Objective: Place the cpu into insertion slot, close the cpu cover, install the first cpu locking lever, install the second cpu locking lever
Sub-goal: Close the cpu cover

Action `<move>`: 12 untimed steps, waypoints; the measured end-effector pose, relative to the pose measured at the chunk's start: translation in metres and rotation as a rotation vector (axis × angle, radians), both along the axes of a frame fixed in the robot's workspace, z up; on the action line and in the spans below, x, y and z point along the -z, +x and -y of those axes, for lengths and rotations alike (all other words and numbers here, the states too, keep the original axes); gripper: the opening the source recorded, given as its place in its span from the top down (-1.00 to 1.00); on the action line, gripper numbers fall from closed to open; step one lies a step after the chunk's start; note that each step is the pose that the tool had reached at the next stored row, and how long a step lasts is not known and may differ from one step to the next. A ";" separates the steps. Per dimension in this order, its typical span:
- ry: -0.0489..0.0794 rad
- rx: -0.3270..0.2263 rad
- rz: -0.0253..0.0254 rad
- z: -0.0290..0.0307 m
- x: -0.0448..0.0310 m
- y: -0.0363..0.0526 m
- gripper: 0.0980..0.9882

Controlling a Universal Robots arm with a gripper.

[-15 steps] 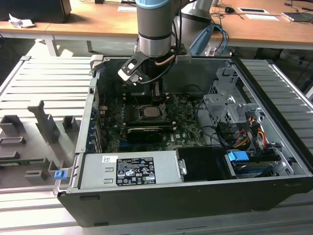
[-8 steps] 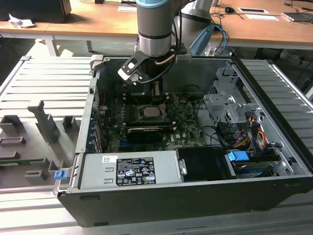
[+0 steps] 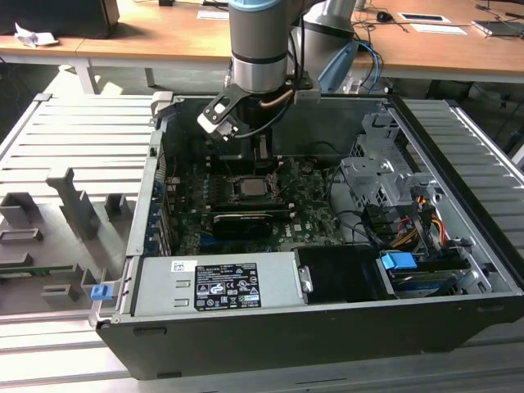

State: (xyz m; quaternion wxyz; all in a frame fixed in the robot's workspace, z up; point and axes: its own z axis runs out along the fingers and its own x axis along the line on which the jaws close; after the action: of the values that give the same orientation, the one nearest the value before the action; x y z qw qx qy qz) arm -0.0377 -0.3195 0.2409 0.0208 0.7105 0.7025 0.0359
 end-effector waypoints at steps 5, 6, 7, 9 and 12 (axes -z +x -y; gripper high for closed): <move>0.000 0.000 0.0000 -0.0001 -0.0009 0.0000 0.98; 0.000 0.000 0.0000 -0.0002 -0.0012 0.0000 0.98; 0.000 0.000 0.0000 -0.0002 -0.0015 0.0000 0.98; -0.001 0.000 -0.0001 -0.0003 -0.0019 0.0000 0.98; -0.001 0.000 -0.0001 -0.0003 -0.0028 0.0000 0.98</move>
State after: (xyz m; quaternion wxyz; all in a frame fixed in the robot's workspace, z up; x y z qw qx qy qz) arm -0.0377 -0.3192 0.2437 0.0210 0.7105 0.7025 0.0355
